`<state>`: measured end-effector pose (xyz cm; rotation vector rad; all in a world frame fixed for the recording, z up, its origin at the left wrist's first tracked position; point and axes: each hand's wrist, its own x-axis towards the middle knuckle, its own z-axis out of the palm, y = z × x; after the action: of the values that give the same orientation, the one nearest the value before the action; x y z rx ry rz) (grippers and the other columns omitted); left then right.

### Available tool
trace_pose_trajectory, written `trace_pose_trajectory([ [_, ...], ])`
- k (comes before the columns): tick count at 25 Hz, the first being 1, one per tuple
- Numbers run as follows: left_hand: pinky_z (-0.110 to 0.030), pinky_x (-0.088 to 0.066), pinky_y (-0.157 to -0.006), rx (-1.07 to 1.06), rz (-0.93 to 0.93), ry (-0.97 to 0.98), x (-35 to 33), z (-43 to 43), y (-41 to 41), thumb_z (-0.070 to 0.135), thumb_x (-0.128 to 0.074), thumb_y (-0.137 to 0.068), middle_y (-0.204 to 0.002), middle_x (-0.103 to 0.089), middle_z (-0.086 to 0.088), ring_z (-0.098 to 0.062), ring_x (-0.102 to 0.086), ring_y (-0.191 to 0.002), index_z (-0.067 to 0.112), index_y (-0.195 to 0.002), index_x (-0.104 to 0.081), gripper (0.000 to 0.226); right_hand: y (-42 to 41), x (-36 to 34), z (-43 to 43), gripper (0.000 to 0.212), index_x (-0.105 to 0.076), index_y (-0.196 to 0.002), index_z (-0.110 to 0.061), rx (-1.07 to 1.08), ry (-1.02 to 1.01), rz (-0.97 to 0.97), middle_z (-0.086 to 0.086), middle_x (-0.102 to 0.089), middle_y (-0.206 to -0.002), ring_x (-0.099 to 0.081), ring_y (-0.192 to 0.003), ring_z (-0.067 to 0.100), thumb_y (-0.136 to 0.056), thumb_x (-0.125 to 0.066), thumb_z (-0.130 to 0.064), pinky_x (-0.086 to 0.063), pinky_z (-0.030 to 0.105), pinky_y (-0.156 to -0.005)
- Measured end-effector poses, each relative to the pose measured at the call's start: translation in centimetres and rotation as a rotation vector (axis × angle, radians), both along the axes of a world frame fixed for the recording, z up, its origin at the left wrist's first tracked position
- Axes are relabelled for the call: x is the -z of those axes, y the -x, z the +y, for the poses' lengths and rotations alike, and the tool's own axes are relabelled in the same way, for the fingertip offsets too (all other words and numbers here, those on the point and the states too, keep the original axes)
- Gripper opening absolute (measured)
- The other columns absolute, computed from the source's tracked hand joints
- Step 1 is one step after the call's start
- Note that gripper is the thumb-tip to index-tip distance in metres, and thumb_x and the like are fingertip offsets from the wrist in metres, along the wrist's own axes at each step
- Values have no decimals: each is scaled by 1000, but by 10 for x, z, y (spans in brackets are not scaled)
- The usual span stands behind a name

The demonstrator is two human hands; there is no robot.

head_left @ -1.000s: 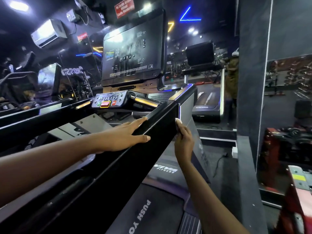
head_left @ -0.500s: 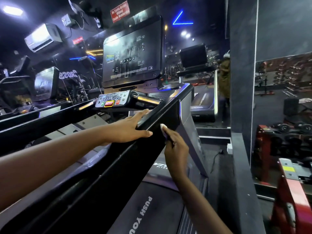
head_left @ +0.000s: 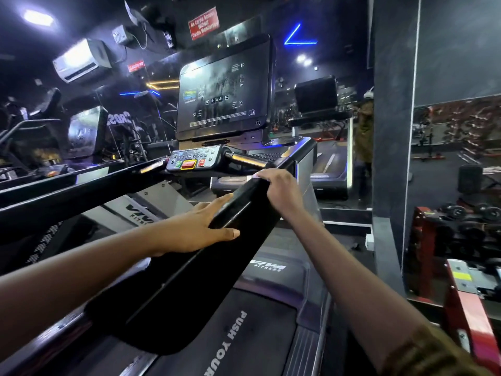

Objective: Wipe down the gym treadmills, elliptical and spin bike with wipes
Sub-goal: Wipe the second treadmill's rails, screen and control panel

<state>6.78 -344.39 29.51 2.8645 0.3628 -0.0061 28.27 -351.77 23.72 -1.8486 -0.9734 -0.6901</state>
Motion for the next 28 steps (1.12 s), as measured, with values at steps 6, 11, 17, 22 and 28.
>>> trace_pose_trajectory([
  [6, -29, -23, -108, -35, -9, -34, 4, -1, 1, 58, -44, -91, -150, -25, 2, -19, -28, -139, 46, -149, 1, 74, 65, 7, -18, 38, -71, -105, -12, -213, -12, -89, 3, -69, -107, -60, -101, 18, -78, -47, -1, -40, 23, -89],
  [11, -33, -27, -107, -55, 5, -52, 3, -3, -1, 58, -44, -90, -150, -26, 2, -22, -32, -136, 47, -149, -1, 73, 26, 56, -37, 47, -68, -111, -8, 58, -482, 370, 4, -68, -111, -61, -100, 10, -78, -46, 17, -39, 11, -88],
  [17, -34, -26, -109, -66, 2, -77, 3, -5, 0, 57, -45, -90, -152, -24, 3, -22, -30, -139, 49, -147, -2, 72, 52, 97, 12, 48, -65, -116, -5, -21, -686, 574, 5, -65, -114, -59, -106, 11, -80, -44, 19, -38, 4, -93],
  [22, -35, -27, -110, -80, -4, -93, 3, -3, -2, 58, -47, -88, -151, -27, 1, -23, -33, -137, 51, -146, -4, 73, 109, 107, 18, 49, -64, -119, -12, 34, -730, 483, -7, -63, -108, -54, -96, -3, -80, -41, 7, -36, 0, -86],
  [28, -37, -29, -109, -78, 5, -79, 4, -3, -1, 57, -47, -89, -151, -26, 0, -25, -32, -136, 51, -146, -4, 72, 173, 116, 1, 50, -59, -122, -14, -139, -720, 353, -4, -64, -114, -58, -107, 4, -79, -46, 7, -43, 16, -96],
])
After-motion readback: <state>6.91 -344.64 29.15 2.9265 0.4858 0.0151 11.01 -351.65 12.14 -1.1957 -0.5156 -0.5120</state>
